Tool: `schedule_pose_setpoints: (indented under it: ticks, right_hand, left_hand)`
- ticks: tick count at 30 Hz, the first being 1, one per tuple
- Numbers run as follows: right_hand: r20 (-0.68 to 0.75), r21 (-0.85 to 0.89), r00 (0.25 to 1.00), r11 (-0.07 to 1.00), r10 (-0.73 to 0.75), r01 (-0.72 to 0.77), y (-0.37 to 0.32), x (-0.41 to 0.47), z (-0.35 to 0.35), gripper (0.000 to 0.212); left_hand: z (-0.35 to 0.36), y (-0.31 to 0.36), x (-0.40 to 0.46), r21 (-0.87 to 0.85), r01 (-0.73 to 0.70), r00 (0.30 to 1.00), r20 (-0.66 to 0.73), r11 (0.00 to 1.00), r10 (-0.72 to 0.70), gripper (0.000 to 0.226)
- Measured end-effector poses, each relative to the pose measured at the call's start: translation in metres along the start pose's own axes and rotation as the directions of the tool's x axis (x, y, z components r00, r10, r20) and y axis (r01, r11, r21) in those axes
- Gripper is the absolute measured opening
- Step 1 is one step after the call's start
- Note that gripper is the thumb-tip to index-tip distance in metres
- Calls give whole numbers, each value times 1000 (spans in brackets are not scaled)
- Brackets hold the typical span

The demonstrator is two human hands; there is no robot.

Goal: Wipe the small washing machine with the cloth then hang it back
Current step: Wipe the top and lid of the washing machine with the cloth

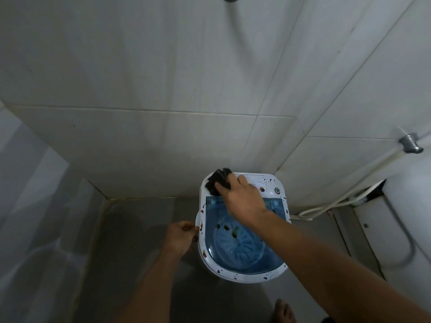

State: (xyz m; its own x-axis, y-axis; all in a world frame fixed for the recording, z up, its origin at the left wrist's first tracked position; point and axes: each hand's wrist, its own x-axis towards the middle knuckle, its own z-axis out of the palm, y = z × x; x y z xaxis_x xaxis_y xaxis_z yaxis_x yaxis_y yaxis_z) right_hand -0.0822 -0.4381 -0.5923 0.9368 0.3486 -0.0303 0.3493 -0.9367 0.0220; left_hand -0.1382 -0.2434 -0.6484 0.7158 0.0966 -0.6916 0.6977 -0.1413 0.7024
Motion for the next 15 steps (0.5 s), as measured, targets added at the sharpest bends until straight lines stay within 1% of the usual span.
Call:
schedule_pose_setpoints:
  ticks: [2,3,5,7,10,12,15]
  right_hand:
    - [0,66,984,982,177,-177,11,16,-10,51]
    - [9,90,971,967,240,-239,10,22,-14,48]
    - [24,103,960,954,280,-281,-2,23,-15,48]
    - [28,106,966,960,257,-259,-17,6,-10,55]
    - [64,66,989,988,135,-139,-29,-31,0,66]
    - [87,41,993,995,83,-87,-20,-38,-1,66]
    - [59,-2,991,993,120,-120,-3,-14,-9,60]
  left_hand:
    - [1,1,0,13,14,1000,3,1000,-14,6]
    - [1,2,-1,15,14,1000,0,1000,-14,7]
    - [2,3,-2,10,17,1000,-5,1000,-17,10]
    - [2,4,-3,2,20,1000,-3,1000,-20,11]
    - [2,2,-1,-13,30,1000,1,999,-30,11]
    - [2,1,0,-16,34,999,4,999,-34,9]
    - [3,1,1,-23,33,999,-1,999,-33,6]
